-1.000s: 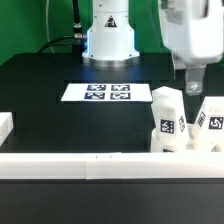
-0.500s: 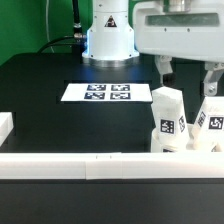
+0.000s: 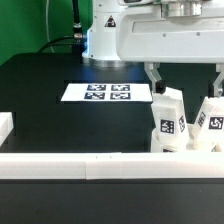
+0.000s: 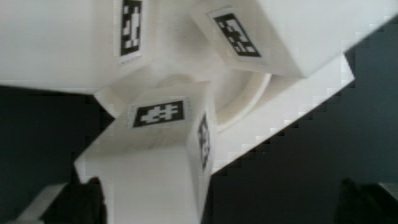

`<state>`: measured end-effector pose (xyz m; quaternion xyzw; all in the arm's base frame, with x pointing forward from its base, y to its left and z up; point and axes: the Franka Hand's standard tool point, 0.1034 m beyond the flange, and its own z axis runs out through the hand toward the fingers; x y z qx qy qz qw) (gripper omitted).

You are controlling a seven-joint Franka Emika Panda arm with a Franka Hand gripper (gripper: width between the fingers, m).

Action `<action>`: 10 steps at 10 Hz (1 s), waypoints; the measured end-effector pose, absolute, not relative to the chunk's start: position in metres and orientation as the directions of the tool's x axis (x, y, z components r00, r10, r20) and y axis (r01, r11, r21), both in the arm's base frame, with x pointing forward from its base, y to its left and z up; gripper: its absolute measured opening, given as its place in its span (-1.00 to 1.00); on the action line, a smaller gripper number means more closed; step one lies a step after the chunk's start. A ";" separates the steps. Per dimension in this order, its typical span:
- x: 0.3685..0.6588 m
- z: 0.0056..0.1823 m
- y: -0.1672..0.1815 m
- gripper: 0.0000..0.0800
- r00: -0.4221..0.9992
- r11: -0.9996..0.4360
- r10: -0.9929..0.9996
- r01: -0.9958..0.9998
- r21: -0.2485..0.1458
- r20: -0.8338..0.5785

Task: Assemble stool

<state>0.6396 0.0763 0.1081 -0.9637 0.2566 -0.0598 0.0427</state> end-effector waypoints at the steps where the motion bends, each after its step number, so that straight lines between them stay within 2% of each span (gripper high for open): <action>1: 0.640 0.108 0.076 0.62 0.883 -0.887 -0.458 -0.448 -0.108 0.100; 3: 0.641 0.106 0.078 0.62 0.977 -0.986 -0.161 -0.154 -0.057 0.139; 4: 0.643 0.103 0.078 0.62 0.986 -0.998 -0.060 -0.053 -0.045 0.157; 5: 0.642 0.100 0.078 0.62 0.986 -0.997 0.060 0.066 -0.032 0.157; 7: 0.643 0.100 0.074 0.62 0.975 -0.987 0.158 0.160 -0.003 0.156; 10: 0.643 0.099 0.068 0.62 0.879 -0.888 0.460 0.454 0.076 0.129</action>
Offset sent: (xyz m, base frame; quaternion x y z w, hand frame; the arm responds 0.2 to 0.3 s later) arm 0.0078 0.0277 -0.0118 0.0911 0.0073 -0.2702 0.9585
